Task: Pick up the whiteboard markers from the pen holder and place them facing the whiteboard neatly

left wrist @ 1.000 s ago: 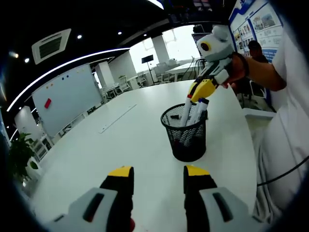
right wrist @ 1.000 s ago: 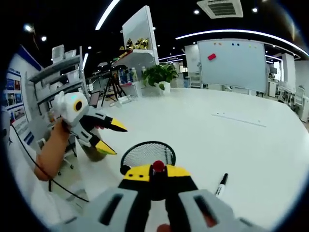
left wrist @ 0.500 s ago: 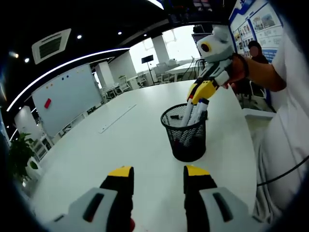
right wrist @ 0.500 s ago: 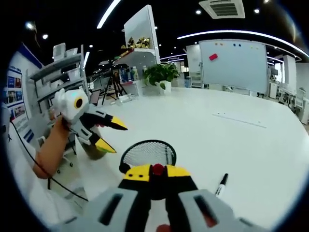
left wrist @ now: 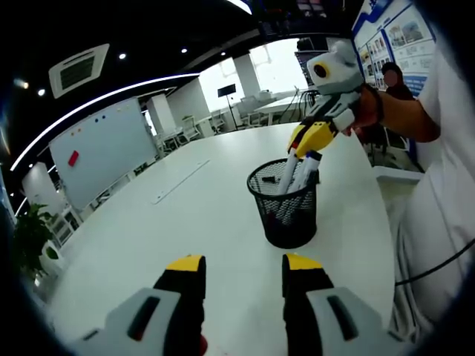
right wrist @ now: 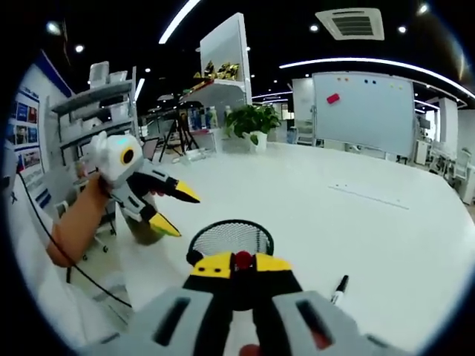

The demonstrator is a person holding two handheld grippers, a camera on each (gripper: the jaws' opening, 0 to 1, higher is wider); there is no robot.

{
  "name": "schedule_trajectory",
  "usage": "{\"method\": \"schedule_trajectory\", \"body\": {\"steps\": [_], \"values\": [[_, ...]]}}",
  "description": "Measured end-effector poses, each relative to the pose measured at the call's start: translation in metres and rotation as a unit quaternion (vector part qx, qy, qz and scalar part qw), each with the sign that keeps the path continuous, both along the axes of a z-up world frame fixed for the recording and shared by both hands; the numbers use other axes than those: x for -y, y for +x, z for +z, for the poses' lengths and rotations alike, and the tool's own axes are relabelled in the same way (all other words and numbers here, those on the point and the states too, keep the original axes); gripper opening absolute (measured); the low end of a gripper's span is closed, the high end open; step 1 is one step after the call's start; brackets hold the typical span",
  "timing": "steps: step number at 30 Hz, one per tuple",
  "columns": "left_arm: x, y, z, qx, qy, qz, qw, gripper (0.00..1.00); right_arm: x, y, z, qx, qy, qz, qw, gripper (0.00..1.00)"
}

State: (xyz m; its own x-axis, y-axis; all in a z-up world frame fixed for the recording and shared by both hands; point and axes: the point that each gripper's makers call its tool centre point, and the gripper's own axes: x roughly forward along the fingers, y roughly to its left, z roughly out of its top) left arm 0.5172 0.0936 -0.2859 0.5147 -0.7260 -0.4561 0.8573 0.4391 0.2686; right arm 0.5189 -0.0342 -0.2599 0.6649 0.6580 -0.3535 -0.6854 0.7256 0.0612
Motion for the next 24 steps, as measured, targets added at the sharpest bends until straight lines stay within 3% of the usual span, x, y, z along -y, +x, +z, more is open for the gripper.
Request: {"method": "schedule_trajectory", "body": {"steps": [18, 24], "values": [[-0.001, 0.001, 0.000, -0.002, 0.000, 0.003, 1.0000, 0.43, 0.010, -0.005, 0.014, 0.022, 0.050, -0.012, 0.9984, 0.06], [-0.001, 0.001, -0.001, -0.002, 0.001, 0.003, 1.0000, 0.43, 0.016, -0.009, 0.024, 0.042, 0.069, -0.017, 0.9966, 0.06]]}}
